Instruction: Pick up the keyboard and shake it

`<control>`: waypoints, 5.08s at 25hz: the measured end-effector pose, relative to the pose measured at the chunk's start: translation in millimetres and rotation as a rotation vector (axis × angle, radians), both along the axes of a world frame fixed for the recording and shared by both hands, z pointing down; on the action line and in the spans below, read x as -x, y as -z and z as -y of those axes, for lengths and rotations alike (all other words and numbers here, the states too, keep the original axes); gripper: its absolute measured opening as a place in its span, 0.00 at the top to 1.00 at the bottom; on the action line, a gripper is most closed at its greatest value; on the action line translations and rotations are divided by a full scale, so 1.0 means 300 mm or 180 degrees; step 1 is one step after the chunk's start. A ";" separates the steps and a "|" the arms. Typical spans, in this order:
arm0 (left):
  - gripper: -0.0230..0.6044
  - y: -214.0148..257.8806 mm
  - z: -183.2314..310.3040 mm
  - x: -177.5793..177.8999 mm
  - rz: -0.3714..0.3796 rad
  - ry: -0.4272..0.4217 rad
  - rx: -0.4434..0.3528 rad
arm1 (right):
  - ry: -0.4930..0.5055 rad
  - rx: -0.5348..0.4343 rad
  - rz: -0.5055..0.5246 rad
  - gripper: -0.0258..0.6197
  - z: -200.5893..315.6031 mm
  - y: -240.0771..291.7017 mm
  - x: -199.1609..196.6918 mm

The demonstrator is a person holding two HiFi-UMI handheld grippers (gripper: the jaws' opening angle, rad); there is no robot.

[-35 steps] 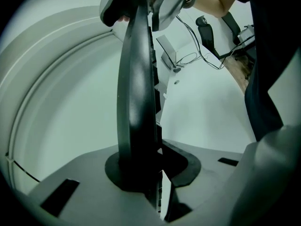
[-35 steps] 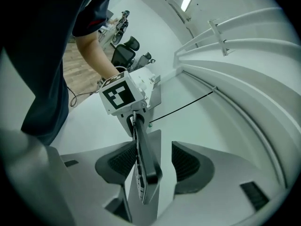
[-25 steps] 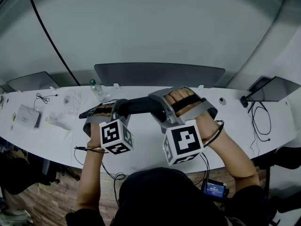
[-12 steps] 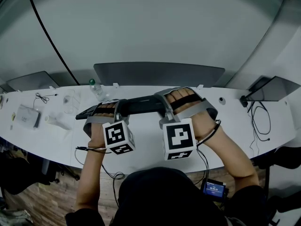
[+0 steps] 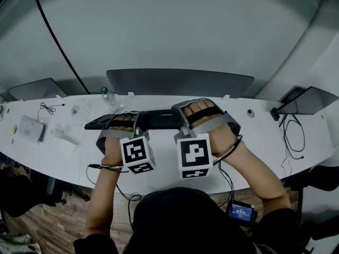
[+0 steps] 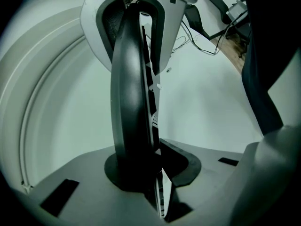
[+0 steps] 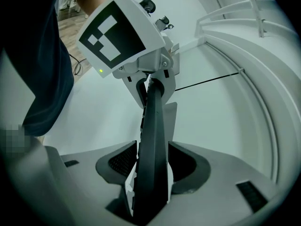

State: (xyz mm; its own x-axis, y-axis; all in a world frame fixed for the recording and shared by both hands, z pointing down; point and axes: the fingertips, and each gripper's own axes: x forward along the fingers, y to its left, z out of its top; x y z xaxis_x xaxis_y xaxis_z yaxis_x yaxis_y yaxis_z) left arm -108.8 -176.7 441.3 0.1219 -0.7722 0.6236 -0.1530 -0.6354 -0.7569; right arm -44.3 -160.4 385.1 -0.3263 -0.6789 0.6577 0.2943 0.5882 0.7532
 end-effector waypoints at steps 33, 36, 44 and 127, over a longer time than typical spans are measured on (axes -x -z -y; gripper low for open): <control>0.82 -0.046 -0.010 -0.010 0.0177 0.0085 0.0191 | -0.0295 -0.0102 -0.0296 0.79 0.072 -0.141 -0.047; 0.81 -0.034 0.002 -0.002 0.0162 0.0109 0.0105 | -0.0314 -0.0196 -0.0129 0.82 0.087 -0.137 -0.039; 0.81 0.010 0.032 0.006 0.0151 0.0129 -0.0188 | -0.0415 -0.0403 0.0198 0.82 0.111 -0.107 -0.036; 0.83 0.114 0.018 0.265 0.0456 0.0474 -0.1106 | -0.0729 -0.0741 0.0764 0.82 0.173 -0.038 -0.246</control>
